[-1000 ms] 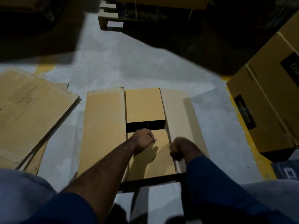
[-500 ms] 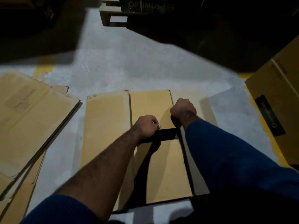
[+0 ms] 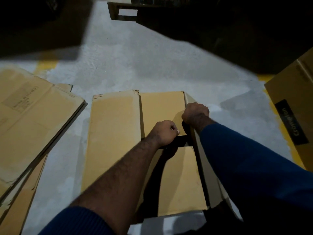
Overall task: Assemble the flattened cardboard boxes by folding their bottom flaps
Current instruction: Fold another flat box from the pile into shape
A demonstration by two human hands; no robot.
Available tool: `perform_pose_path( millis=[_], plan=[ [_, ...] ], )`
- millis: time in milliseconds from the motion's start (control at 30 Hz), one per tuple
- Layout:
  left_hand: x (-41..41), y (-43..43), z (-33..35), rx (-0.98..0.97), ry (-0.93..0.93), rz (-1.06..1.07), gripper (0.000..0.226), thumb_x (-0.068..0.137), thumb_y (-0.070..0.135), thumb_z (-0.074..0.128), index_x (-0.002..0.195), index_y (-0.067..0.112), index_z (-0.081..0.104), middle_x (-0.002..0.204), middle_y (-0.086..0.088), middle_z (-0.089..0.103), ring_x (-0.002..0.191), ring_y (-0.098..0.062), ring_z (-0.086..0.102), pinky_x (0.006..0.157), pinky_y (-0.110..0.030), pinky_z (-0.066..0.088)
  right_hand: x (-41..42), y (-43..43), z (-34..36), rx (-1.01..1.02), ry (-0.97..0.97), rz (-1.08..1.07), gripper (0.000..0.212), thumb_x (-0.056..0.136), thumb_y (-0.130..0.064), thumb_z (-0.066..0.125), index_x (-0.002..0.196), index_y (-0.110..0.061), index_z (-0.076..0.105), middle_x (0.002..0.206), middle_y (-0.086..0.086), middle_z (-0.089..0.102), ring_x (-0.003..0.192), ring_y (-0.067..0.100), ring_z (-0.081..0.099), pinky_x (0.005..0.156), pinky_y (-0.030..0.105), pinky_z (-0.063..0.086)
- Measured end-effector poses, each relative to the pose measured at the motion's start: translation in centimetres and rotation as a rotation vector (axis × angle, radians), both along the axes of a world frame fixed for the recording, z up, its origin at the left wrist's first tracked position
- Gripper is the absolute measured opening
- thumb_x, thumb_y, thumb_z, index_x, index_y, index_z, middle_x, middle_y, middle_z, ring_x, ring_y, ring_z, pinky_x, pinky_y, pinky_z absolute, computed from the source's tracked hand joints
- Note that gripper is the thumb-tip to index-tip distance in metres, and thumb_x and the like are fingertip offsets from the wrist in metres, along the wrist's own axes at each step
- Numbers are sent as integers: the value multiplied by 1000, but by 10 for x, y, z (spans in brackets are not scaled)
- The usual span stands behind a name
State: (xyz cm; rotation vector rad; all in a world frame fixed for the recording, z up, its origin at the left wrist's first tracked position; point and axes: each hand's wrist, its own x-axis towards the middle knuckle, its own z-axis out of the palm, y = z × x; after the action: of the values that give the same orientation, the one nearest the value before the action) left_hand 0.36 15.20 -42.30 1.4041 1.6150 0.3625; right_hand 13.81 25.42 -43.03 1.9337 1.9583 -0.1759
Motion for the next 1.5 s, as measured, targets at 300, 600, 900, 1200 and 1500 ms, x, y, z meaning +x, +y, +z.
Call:
perform_pose_path(
  millis=[300, 600, 900, 1200, 1500],
  plan=[
    [-4, -6, -4, -59, 25, 3, 20, 97, 30, 64, 106, 14, 73, 111, -4, 71, 100, -21, 65, 83, -28, 51, 18, -5, -13, 111, 212, -49, 24, 98, -28, 53, 104, -12, 70, 89, 7, 63, 82, 28, 64, 72, 38, 56],
    [-1, -11, -2, -127, 66, -52, 23, 97, 34, 65, 107, 14, 71, 114, -4, 68, 104, -21, 62, 80, -26, 46, 29, -10, -16, 86, 344, -79, 40, 104, -45, 40, 101, -14, 65, 96, 10, 66, 84, 27, 61, 76, 39, 54],
    [1, -58, 24, -120, 366, -230, 51, 92, 49, 55, 133, 19, 53, 126, -11, 58, 114, -33, 58, 93, -49, 51, -31, -92, 35, 174, 657, -415, 39, 103, -46, 44, 99, -13, 64, 103, 14, 67, 90, 35, 63, 76, 36, 50],
    [-9, -127, 63, -143, 457, -125, 79, 96, 40, 58, 162, 19, 19, 163, -11, 30, 155, -32, 15, 120, -43, 30, -71, -205, 74, 43, 1075, -556, 20, 102, -30, 56, 85, -22, 61, 87, -4, 64, 84, 18, 60, 71, 28, 46],
    [-43, -209, 121, -141, 886, -304, 52, 97, 50, 48, 139, 19, 50, 143, -14, 50, 134, -35, 41, 113, -52, 26, -65, -264, 90, -256, 1091, -625, 20, 94, -29, 56, 87, -17, 70, 86, 8, 74, 80, 30, 73, 72, 48, 62]
  ],
)
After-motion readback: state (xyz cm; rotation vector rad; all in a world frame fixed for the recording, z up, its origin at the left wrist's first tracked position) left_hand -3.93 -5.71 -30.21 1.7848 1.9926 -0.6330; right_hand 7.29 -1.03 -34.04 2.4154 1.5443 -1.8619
